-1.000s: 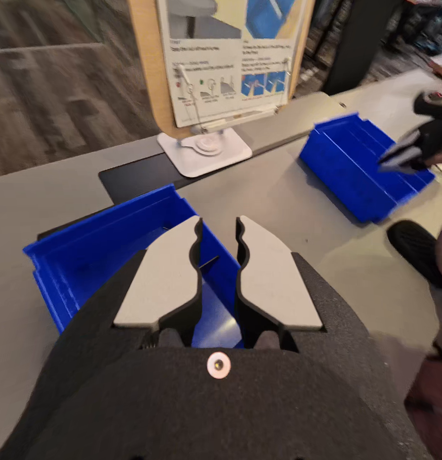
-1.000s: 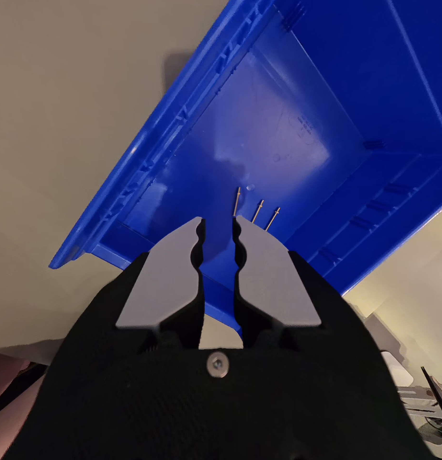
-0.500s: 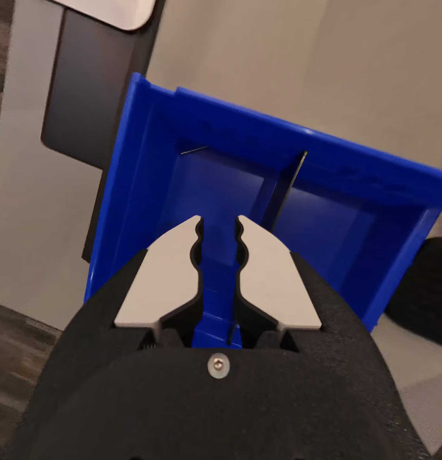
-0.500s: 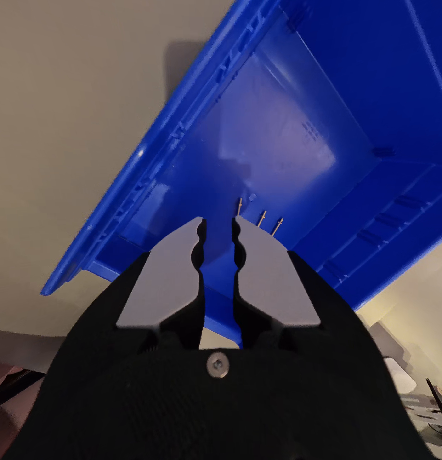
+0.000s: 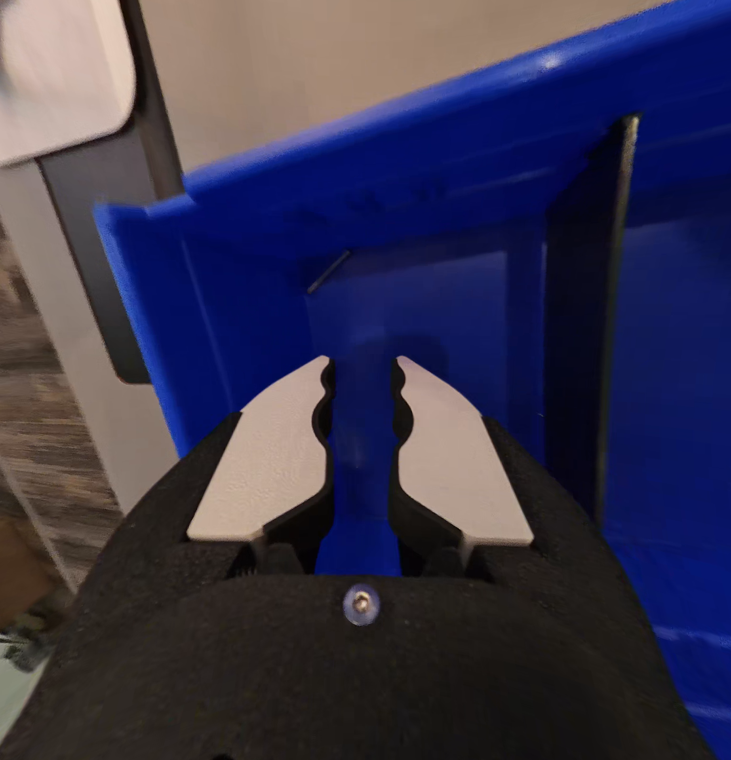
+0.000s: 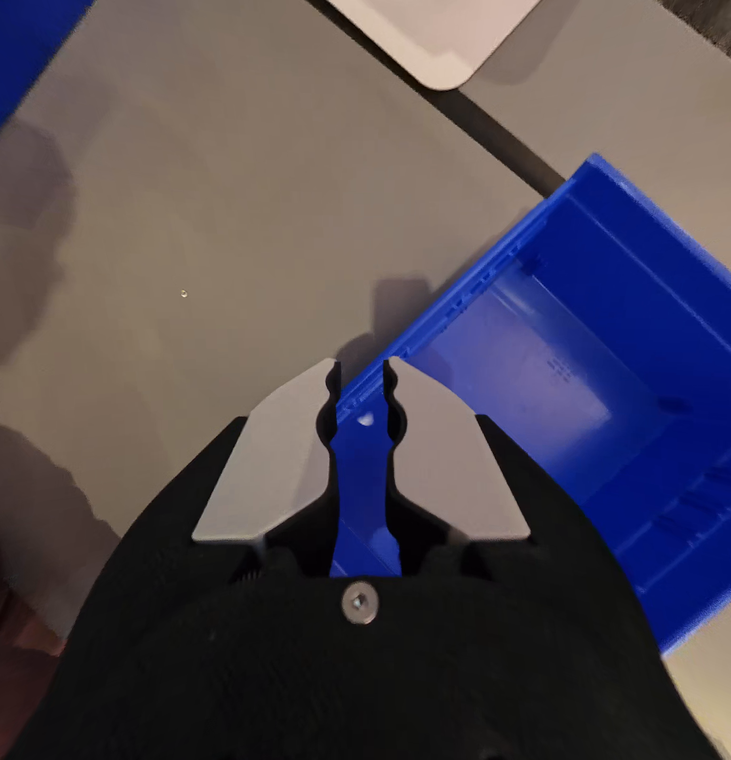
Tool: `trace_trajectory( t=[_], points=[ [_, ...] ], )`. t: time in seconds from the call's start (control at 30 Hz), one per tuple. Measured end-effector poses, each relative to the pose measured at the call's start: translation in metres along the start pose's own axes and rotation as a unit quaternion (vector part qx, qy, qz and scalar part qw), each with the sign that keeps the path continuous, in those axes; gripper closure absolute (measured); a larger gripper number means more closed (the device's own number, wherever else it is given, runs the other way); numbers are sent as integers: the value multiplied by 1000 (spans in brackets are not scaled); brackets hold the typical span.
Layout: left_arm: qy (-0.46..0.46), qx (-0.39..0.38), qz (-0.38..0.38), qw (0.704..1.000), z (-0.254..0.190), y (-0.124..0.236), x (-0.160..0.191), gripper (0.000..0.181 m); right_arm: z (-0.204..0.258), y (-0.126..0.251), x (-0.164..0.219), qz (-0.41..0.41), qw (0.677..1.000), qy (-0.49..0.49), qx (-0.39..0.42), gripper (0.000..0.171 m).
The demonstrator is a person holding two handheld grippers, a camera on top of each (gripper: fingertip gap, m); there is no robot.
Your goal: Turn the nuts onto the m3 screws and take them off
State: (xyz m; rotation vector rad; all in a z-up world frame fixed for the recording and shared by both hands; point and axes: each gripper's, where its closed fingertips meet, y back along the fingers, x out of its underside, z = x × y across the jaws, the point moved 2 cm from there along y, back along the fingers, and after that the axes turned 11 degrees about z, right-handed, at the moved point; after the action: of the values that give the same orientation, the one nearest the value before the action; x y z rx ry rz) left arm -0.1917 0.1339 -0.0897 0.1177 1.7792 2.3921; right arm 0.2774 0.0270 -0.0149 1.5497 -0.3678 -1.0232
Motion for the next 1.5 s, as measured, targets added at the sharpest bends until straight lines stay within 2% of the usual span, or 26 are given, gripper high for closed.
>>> trace_trajectory(
  t=[0.13, 0.27, 0.73, 0.97, 1.1, 1.27, 1.33, 1.43, 1.5],
  points=[
    [-31, -40, -30, 998, 13, -12, -21, 155, 2, -8, -4, 0, 1000, 5, -15, 151],
    [-65, -56, -23, 996, 15, -26, -29, 156, 7, -20, -1, 23, 999, 14, -33, 150],
    [-80, 4, -8, 997, 9, -48, -37, 158, 14, -20, 0, 30, 998, 25, -41, 151],
    [-90, -1, -10, 996, 9, -50, -39, 166, 22, -23, 2, 46, 997, 45, -48, 151],
    [-92, 27, 0, 995, 2, -51, -38, 180, 26, -25, 4, 56, 996, 51, -51, 150],
    [-75, 37, 10, 996, 1, -50, -37, 180, 28, -25, 4, 58, 995, 55, -55, 150],
    [-69, 20, 17, 997, 2, -48, -34, 176, 27, -25, 5, 58, 995, 54, -55, 150],
    [-36, -11, -15, 999, 9, -40, -37, 165, 26, -26, 4, 58, 995, 53, -59, 151],
    [-50, -18, -17, 998, 8, -38, -37, 165, 27, -27, 5, 62, 995, 56, -60, 151]
  ],
)
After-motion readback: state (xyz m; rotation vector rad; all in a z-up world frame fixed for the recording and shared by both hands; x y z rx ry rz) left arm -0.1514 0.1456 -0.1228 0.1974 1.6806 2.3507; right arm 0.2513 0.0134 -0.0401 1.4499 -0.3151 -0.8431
